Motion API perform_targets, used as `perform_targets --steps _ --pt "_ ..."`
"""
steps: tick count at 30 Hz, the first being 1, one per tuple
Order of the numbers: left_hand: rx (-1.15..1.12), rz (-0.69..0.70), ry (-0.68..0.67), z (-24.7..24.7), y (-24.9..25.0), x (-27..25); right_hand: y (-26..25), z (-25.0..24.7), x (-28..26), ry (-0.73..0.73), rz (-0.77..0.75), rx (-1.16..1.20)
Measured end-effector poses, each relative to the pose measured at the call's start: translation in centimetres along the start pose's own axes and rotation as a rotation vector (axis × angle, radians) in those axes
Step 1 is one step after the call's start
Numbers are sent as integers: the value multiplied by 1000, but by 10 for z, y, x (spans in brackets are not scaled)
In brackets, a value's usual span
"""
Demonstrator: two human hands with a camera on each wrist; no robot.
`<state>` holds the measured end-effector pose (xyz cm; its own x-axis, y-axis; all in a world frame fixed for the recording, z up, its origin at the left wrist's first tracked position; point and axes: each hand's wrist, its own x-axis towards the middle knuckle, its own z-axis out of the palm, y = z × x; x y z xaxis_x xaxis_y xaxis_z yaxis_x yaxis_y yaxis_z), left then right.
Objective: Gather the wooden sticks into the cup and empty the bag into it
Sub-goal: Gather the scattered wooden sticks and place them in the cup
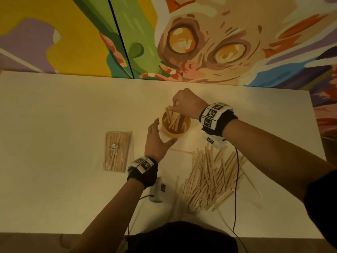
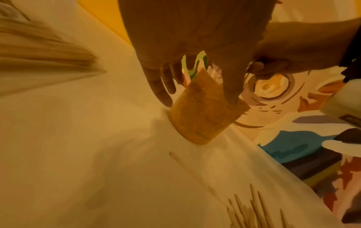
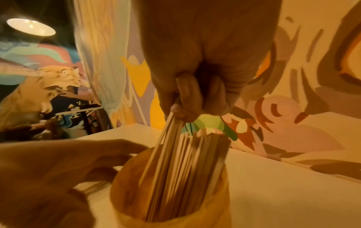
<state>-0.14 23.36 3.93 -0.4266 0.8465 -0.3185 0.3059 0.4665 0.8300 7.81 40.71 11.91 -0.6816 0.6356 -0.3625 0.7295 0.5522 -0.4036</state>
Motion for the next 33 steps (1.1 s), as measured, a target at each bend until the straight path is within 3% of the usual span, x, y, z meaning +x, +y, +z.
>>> perform_targets --steps 9,15,20,23,29,33 --pt "54 86 -82 10 9 25 -6 19 -1 -94 23 -55" --pt "67 50 -55 1 -13 1 0 -22 -47 79 0 101" --pt "189 -19 -192 3 -45 -41 37 -18 -116 182 102 458" --pt "294 -78 -281 2 -65 -67 69 26 -169 96 234 478" --pt "475 -70 -412 1 -84 -115 110 145 -279 -237 477 480" --pt "613 -71 -420 12 -86 -137 118 192 -332 -474 535 539"
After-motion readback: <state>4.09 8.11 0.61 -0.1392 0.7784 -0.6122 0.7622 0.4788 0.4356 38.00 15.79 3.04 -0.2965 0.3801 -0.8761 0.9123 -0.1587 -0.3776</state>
